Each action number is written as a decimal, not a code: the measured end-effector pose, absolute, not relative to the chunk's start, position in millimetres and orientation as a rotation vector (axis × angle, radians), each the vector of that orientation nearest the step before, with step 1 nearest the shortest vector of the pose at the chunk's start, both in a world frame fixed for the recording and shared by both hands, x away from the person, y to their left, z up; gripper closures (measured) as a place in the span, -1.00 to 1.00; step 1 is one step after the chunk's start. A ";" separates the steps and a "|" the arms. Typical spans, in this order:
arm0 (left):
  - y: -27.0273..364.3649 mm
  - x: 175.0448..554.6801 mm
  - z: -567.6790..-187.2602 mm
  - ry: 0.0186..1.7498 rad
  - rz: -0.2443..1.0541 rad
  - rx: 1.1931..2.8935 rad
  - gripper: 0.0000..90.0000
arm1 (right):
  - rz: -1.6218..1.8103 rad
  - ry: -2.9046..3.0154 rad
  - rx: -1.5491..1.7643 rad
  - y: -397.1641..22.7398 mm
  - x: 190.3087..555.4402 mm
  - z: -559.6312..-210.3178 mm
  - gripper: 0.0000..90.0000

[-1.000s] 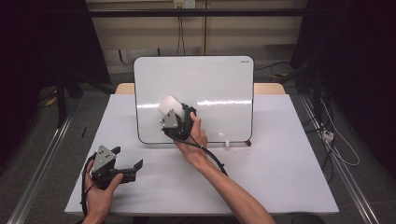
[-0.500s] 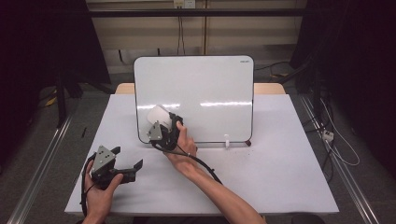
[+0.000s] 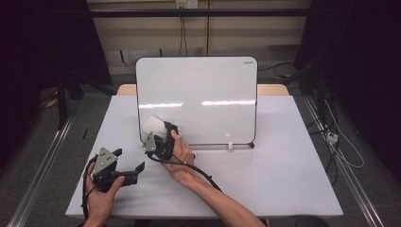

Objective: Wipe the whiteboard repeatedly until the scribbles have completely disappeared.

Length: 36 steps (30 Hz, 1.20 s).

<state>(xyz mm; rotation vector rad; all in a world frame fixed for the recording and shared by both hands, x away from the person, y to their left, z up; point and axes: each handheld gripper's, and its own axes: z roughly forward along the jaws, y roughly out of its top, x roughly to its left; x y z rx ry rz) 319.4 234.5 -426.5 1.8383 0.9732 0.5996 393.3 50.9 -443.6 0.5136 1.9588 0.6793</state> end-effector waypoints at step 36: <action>236.3 321.2 -429.2 0.993 0.592 1.845 -0.89 | 1.000 1.928 0.882 -87.2 401.7 -394.7 -0.29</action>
